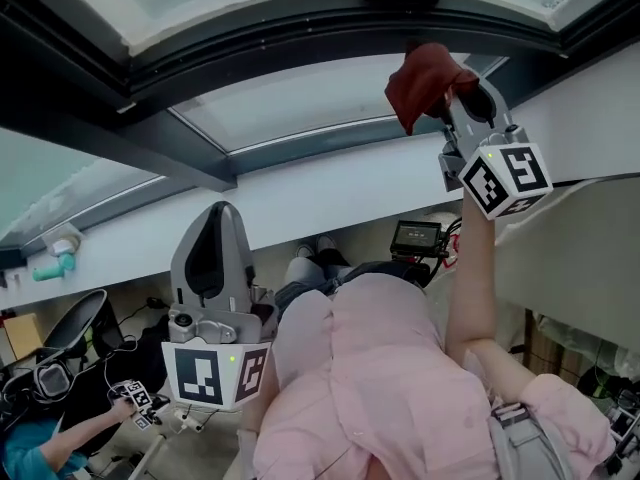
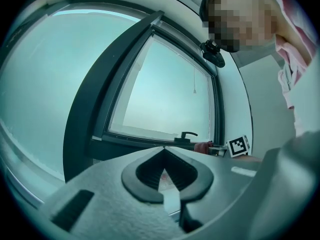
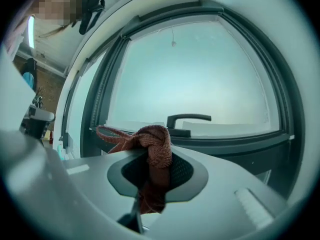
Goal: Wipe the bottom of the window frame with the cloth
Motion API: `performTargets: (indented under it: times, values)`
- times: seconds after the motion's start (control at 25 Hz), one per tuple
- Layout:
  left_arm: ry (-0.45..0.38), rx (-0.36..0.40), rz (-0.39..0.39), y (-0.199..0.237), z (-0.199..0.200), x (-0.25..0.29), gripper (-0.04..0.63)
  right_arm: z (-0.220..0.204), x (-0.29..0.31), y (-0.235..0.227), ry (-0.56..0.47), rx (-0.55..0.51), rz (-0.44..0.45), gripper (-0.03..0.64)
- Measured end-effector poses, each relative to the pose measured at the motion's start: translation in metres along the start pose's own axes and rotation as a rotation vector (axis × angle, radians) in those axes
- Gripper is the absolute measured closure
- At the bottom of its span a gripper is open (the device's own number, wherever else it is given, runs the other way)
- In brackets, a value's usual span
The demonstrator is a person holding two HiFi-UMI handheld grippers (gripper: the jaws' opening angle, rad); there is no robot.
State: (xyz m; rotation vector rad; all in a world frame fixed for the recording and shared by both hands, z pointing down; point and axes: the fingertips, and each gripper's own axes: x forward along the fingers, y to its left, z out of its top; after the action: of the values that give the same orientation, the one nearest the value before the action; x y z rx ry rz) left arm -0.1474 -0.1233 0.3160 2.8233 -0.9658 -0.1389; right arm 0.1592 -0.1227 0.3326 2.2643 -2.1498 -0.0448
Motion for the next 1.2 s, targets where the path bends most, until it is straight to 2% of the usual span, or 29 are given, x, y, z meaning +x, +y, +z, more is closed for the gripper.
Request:
performTargets:
  times: [0.12,0.2,0.44,0.72,1.0,1.2]
  values:
    - [0.02,-0.015,-0.039,0.006,-0.003,0.0,0.597,0.006,-0.015,0.009,-0.004,-0.074,-0.019,0.545]
    - [0.03,-0.022,-0.072,0.008,-0.001,-0.001,0.597,0.005,-0.025,0.014,0.029,-0.115,-0.054,0.545]
    - [0.044,-0.018,-0.161,0.014,0.001,0.004,0.597,0.006,-0.058,0.032,0.07,-0.186,-0.114,0.545]
    - [0.073,-0.065,-0.236,0.027,-0.011,0.006,0.597,0.004,-0.096,0.038,0.116,-0.135,-0.235,0.545]
    - [0.055,-0.117,-0.198,0.048,-0.015,0.006,0.597,0.017,-0.099,0.034,0.143,-0.177,-0.291,0.545]
    - [0.052,-0.122,-0.158,0.055,-0.019,0.015,0.597,0.017,-0.08,0.032,0.151,-0.193,-0.267,0.545]
